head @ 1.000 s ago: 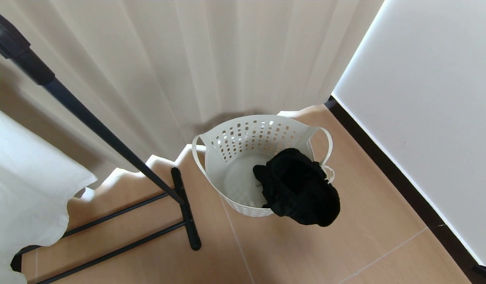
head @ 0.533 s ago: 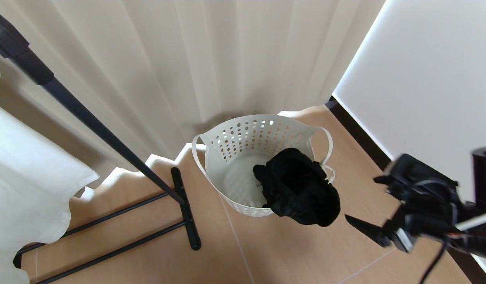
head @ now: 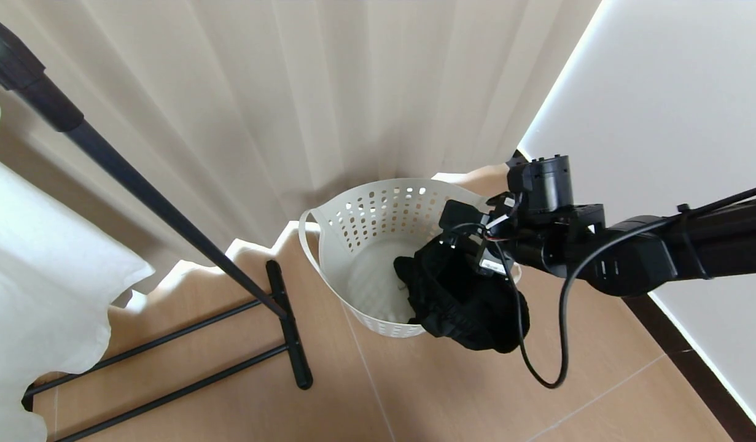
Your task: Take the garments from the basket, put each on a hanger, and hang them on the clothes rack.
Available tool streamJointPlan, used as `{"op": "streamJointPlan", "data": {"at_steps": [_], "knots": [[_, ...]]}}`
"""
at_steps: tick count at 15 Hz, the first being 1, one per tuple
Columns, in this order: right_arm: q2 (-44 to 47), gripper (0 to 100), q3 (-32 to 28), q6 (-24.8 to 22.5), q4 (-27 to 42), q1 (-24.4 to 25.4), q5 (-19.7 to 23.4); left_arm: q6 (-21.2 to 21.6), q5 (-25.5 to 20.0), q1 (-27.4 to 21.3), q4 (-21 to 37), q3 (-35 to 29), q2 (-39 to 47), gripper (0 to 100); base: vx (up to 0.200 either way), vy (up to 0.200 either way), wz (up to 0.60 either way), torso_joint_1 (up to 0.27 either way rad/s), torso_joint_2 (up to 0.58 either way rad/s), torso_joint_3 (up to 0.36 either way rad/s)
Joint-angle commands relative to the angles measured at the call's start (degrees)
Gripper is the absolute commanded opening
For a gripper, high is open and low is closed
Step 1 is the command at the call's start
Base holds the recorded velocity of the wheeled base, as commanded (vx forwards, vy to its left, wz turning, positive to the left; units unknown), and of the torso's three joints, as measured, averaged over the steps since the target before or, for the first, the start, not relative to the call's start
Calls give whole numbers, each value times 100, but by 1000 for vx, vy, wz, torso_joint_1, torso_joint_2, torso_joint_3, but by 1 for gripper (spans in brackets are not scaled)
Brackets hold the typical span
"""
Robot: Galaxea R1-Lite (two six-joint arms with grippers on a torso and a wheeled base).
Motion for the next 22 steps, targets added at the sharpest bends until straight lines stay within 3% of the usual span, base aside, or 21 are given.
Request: {"op": "streamJointPlan", "data": {"at_steps": [1,4,9,16,22], "knots": [[678,100,-522,-211,-1,-63,-9,0,2,2,-1,0,9,100,0,0,0,0,0,0],[801,100,-794,-783,-1,-28,-18,0,2,2,-1,0,9,100,0,0,0,0,0,0],[1258,100,-1190,-1327,-1,130,-124,0,2,2,-1,0,9,100,0,0,0,0,0,0],[2031,100,-2499,-2479,-1,183,-405,0,2,2,-1,0,9,100,0,0,0,0,0,0],[2128,100,-2622,-2769,8,183,-546,0,2,2,-1,0,9,100,0,0,0,0,0,0]]}}
